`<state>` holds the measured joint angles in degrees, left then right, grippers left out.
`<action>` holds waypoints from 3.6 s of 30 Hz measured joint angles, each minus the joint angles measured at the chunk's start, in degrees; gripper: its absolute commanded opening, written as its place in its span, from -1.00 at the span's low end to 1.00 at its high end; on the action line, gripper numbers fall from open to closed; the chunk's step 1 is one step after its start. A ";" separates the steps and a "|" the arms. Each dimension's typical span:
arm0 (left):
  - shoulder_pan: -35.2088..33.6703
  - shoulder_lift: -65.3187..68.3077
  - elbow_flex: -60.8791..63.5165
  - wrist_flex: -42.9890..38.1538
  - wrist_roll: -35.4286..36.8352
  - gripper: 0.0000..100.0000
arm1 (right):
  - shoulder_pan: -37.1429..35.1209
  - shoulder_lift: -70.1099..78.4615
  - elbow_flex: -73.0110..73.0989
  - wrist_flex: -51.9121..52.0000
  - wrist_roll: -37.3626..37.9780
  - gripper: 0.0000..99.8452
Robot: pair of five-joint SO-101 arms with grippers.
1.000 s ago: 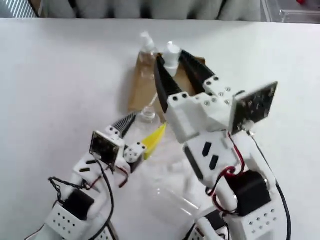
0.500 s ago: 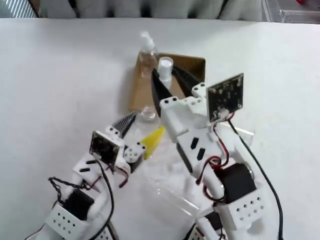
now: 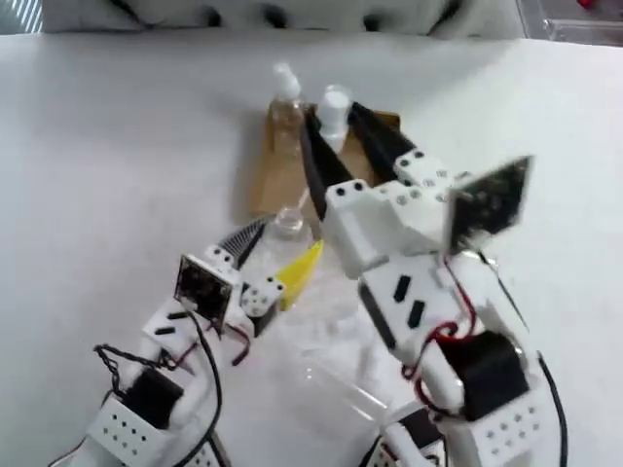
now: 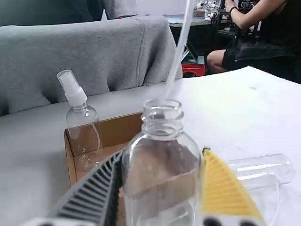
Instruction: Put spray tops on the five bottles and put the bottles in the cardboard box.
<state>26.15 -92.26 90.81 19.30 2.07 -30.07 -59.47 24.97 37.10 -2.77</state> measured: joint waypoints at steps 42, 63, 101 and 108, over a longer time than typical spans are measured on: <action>0.09 0.00 0.00 0.00 0.00 -0.96 | -5.01 0.18 12.84 4.04 0.00 -0.53; -0.09 0.00 0.00 0.00 0.00 -0.96 | -0.35 -4.92 12.84 2.81 0.00 -0.97; -8.00 0.00 -8.09 8.18 10.99 -0.96 | 5.01 -15.56 25.67 8.09 -0.18 -0.97; -10.99 0.00 -11.08 9.23 13.10 -0.96 | -0.18 -24.44 39.47 3.08 -0.18 -0.97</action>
<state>15.16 -92.26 79.74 28.53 15.16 -30.24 -83.91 64.44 40.18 -2.95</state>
